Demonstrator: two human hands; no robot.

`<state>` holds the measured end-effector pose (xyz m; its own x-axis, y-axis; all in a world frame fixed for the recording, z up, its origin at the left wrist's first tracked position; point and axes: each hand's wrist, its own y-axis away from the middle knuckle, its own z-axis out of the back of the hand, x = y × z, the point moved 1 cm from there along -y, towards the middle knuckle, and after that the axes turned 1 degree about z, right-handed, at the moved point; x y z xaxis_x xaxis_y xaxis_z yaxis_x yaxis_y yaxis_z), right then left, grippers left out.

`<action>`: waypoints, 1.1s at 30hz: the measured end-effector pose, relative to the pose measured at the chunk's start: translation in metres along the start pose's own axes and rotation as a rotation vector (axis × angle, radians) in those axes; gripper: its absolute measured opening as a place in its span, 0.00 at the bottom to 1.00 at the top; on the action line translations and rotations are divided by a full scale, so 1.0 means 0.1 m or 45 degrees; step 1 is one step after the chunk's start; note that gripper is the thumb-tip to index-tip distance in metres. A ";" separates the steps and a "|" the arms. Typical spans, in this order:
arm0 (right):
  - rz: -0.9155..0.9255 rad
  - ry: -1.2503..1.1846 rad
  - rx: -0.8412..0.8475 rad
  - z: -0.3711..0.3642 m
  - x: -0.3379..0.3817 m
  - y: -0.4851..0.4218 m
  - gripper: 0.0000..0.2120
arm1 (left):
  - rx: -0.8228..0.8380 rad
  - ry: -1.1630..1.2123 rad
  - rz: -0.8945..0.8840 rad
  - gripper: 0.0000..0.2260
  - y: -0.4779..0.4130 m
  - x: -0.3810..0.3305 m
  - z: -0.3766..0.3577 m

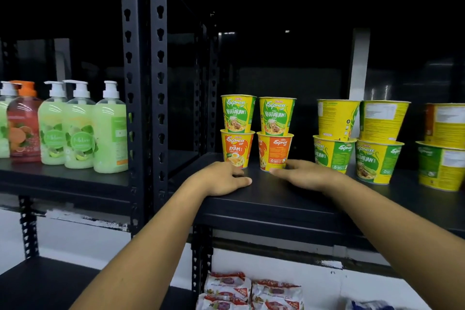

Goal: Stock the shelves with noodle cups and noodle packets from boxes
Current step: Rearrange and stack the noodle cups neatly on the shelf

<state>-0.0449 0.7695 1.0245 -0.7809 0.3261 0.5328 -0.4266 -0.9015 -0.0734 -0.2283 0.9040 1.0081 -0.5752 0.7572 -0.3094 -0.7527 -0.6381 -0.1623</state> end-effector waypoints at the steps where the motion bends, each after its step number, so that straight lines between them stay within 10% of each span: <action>1: -0.011 -0.110 -0.049 0.01 0.03 -0.07 0.30 | -0.003 0.009 0.004 0.25 0.00 0.00 0.00; 7: -0.118 -0.503 -0.185 -0.01 0.03 -0.61 0.75 | -0.026 0.051 0.021 0.25 -0.04 0.06 -0.02; 15: -0.114 -0.633 -0.471 -0.10 0.06 -0.76 0.48 | -0.045 0.068 0.016 0.25 -0.07 0.11 -0.02; 25: 0.090 -0.646 -0.156 0.09 -0.14 -0.23 0.54 | -0.067 0.118 -0.008 0.25 -0.06 0.12 -0.01; 33: 0.290 -0.584 0.020 0.05 -0.14 0.26 0.35 | -0.085 0.167 -0.039 0.26 -0.06 0.15 -0.02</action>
<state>-0.0430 0.7402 1.0193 -0.5714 -0.0343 0.8200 -0.2592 -0.9404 -0.2200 -0.2315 0.9188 1.0026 -0.5024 0.7546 -0.4222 -0.7437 -0.6262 -0.2343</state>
